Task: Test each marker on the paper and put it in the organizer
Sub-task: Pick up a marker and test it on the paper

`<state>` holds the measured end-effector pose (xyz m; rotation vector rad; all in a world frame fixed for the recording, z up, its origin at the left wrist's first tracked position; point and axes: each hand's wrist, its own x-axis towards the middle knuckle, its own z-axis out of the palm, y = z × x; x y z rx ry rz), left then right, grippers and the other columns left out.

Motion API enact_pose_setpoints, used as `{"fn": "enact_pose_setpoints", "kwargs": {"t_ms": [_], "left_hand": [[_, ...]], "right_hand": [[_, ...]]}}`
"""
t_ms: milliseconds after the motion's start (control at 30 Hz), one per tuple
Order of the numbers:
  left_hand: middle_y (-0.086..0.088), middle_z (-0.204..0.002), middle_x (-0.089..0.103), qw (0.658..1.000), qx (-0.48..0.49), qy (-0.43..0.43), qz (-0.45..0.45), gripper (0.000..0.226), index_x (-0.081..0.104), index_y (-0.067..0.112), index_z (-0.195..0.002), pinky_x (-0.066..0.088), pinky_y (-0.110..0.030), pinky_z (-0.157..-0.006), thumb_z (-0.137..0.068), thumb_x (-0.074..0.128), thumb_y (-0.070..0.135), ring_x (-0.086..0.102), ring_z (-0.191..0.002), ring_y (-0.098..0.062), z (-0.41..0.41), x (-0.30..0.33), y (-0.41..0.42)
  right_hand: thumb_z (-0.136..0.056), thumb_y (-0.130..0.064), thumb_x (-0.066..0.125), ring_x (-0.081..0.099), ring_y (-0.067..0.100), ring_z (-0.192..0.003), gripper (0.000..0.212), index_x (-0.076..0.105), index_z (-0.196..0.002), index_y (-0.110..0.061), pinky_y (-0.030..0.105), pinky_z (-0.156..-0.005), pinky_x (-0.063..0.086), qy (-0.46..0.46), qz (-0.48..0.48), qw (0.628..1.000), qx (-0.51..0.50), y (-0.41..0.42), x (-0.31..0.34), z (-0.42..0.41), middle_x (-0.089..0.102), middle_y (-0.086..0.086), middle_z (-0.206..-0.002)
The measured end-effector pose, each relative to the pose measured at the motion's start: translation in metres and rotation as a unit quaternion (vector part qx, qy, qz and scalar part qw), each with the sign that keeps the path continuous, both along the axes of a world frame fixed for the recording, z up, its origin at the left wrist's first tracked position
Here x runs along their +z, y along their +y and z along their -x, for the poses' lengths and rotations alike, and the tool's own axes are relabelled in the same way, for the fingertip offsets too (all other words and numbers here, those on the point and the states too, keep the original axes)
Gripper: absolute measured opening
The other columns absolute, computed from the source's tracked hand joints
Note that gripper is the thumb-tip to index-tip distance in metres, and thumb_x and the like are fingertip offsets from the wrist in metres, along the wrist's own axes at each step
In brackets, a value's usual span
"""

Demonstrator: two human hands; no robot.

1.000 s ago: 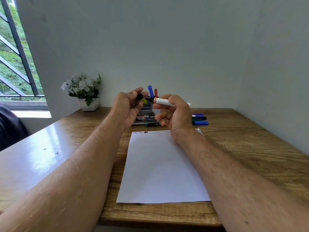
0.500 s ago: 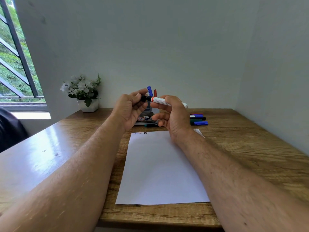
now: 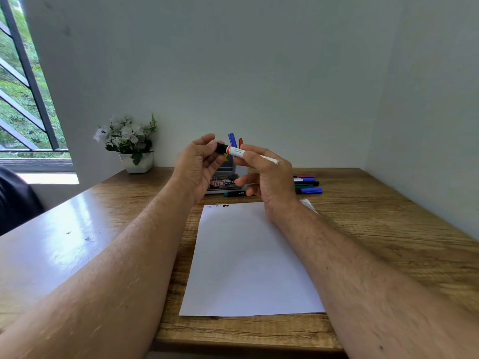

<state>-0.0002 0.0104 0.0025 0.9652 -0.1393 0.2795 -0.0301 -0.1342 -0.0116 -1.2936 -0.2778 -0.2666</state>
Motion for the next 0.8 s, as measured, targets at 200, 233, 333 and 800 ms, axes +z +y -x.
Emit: {"fn": "enact_pose_setpoints", "kwargs": {"t_ms": [200, 233, 333, 800], "left_hand": [[-0.015, -0.101, 0.072, 1.0, 0.023, -0.018, 0.013, 0.015, 0.061, 0.005, -0.108, 0.057, -0.022, -0.065, -0.094, 0.059, 0.003, 0.071, -0.082, -0.018, -0.004, -0.002, 0.004], [-0.015, -0.1, 0.072, 0.999, 0.027, -0.02, 0.014, 0.013, 0.063, 0.006, -0.106, 0.058, -0.022, -0.066, -0.093, 0.062, 0.004, 0.071, -0.083, -0.018, -0.004, -0.002, 0.003], [-0.01, -0.09, 0.072, 0.999, 0.03, -0.021, 0.012, 0.008, 0.066, 0.007, -0.098, 0.058, -0.021, -0.064, -0.09, 0.067, 0.009, 0.07, -0.08, -0.016, -0.004, -0.002, 0.0], [-0.015, -0.099, 0.071, 1.0, 0.019, -0.013, 0.007, 0.019, 0.063, 0.002, -0.109, 0.059, -0.029, -0.073, -0.093, 0.064, 0.011, 0.072, -0.088, -0.022, -0.01, -0.005, -0.003]], "right_hand": [[-0.092, -0.019, 0.068, 0.062, 0.013, -0.052, 0.024, 0.074, -0.115, -0.022, 0.022, -0.043, 0.048, -0.008, 0.045, 0.998, -0.034, 0.0, -0.002, -0.002, 0.076, 0.004, -0.097], [-0.092, -0.018, 0.068, 0.06, 0.012, -0.052, 0.023, 0.075, -0.114, -0.021, 0.021, -0.043, 0.047, -0.01, 0.05, 0.998, -0.043, -0.001, -0.002, -0.002, 0.076, 0.003, -0.092], [-0.092, -0.02, 0.068, 0.057, 0.006, -0.061, 0.017, 0.075, -0.107, -0.02, 0.019, -0.053, 0.046, -0.037, 0.114, 0.988, -0.097, 0.0, -0.004, -0.006, 0.07, -0.003, -0.079], [-0.096, -0.027, 0.059, 0.045, 0.008, -0.055, 0.006, 0.062, -0.098, -0.022, 0.022, -0.045, 0.034, -0.045, 0.152, 0.985, -0.071, 0.013, -0.011, -0.011, 0.056, -0.003, -0.078]]}}
